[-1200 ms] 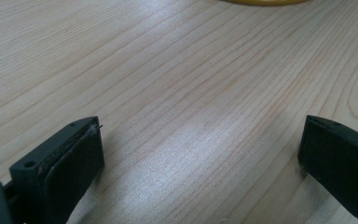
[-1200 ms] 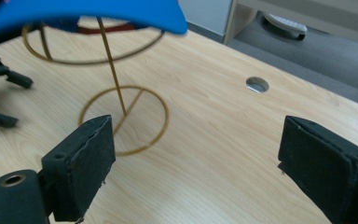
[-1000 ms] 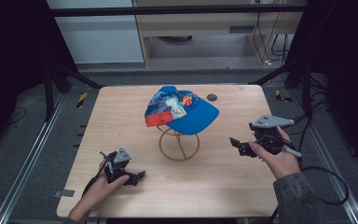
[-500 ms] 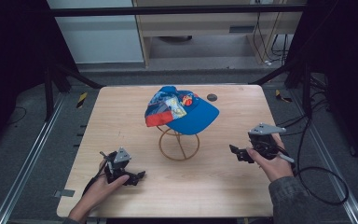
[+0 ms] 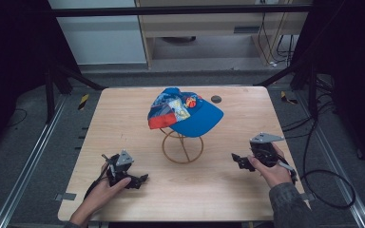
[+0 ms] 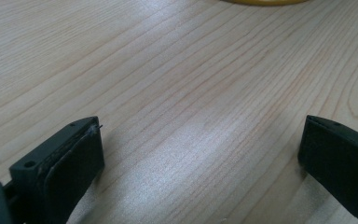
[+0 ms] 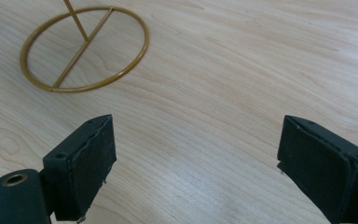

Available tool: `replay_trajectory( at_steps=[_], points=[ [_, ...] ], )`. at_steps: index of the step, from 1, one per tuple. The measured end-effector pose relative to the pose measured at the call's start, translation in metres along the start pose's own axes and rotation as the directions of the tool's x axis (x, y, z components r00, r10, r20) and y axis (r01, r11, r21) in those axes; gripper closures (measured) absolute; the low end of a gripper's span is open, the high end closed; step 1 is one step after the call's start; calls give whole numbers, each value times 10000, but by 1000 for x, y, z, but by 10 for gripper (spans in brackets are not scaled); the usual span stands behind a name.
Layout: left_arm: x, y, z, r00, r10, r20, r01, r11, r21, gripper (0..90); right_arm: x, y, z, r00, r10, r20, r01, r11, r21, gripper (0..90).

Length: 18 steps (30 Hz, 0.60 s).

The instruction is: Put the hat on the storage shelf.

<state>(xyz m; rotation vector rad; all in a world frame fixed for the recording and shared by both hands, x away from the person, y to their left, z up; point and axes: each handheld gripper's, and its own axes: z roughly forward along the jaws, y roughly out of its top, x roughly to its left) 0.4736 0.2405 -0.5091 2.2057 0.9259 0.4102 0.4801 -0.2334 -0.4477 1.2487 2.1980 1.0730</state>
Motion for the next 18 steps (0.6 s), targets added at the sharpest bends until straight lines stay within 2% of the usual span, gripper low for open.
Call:
replay_trajectory(
  at_steps=[7,11,13,15,18],
  points=[
    [0,0,0,10000,52,82,-52,10000,-18,0,4,-10,19,9995,314,-105,-314,9995,39,106],
    [0,0,0,9999,113,86,-113,9999,17,0,7,-15,29,9957,888,-251,-885,9960,137,81],
    [0,0,0,9999,130,100,-130,9999,15,0,8,-17,34,9959,881,-193,-878,9960,136,74],
    [0,0,0,9999,138,103,-138,9999,13,0,10,-19,38,9938,1082,-242,-1080,9941,90,63],
    [0,0,0,9998,139,109,-139,9999,13,0,12,-21,44,9947,1016,-166,-1015,9948,99,63]
  ],
)
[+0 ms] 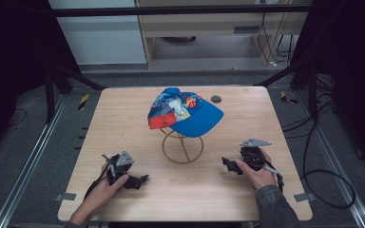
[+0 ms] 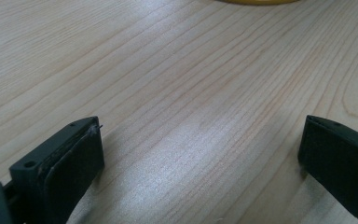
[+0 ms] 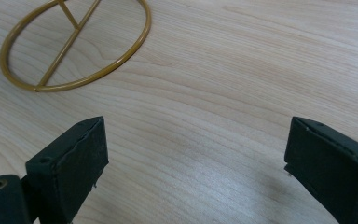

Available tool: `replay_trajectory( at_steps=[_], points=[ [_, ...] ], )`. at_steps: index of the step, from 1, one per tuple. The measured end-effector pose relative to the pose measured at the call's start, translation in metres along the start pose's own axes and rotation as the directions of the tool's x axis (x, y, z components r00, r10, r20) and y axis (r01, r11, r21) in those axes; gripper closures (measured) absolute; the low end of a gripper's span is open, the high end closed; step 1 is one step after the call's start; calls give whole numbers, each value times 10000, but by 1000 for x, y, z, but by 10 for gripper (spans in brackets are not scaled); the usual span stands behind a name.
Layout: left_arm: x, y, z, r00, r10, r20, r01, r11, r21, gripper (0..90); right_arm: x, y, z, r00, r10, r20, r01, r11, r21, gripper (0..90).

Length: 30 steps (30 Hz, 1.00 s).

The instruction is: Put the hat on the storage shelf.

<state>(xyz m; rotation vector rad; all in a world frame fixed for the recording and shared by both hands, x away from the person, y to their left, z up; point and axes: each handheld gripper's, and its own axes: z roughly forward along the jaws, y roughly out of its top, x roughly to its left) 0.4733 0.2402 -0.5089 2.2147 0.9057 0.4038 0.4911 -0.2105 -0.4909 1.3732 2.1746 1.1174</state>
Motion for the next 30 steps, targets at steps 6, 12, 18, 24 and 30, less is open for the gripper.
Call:
replay_trajectory(
  at_steps=[6,12,18,24,30],
  points=[
    [0,0,0,10000,1,2,-1,10000,-1,0,4,0,9,9999,49,89,-48,10000,-20,73],
    [0,0,0,10000,1,-1,-1,10000,-1,0,8,-1,19,9998,173,60,-173,9998,38,71],
    [0,0,0,10000,6,3,-6,10000,1,0,13,-2,25,9999,97,95,-99,9997,228,68],
    [0,0,0,10000,0,4,0,10000,0,0,16,-3,27,9999,-1,153,-4,9995,326,67],
    [0,0,0,10000,-3,7,3,10000,-1,0,20,-4,30,9990,-243,376,230,9992,338,57]
  ],
)
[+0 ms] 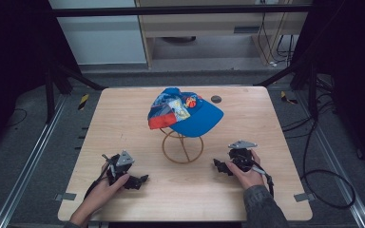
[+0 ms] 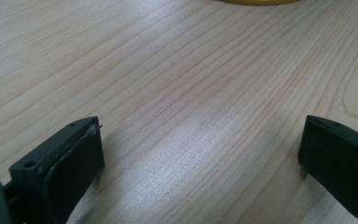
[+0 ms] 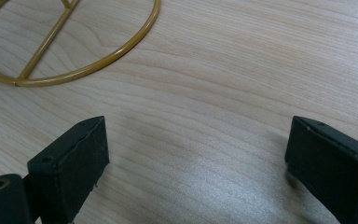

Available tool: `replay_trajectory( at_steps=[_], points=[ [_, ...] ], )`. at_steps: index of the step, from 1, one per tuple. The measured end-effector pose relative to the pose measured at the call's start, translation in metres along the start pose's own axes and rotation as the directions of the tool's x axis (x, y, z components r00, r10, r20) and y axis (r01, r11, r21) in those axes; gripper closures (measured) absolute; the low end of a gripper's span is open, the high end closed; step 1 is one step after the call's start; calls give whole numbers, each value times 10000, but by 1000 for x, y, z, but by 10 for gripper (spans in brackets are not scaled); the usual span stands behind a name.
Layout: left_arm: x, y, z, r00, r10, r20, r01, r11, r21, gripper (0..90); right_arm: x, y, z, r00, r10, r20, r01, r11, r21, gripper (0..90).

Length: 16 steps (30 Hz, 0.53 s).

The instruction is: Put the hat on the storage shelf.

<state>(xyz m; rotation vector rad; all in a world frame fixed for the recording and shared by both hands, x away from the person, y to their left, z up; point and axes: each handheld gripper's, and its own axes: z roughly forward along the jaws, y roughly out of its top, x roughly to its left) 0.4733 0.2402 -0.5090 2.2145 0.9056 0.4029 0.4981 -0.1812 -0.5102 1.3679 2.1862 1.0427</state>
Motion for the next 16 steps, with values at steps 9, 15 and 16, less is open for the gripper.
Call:
replay_trajectory(
  at_steps=[9,15,16],
  points=[
    [0,0,0,10000,25,11,-25,10000,-2,0,6,-4,-2,9959,-740,520,729,9970,244,53],
    [0,0,0,10000,22,10,-22,10000,2,0,6,-6,-4,9967,-664,460,653,9975,254,53],
    [0,0,0,10000,28,14,-28,10000,4,0,7,-6,-4,9966,-662,481,651,9976,249,53]
  ],
)
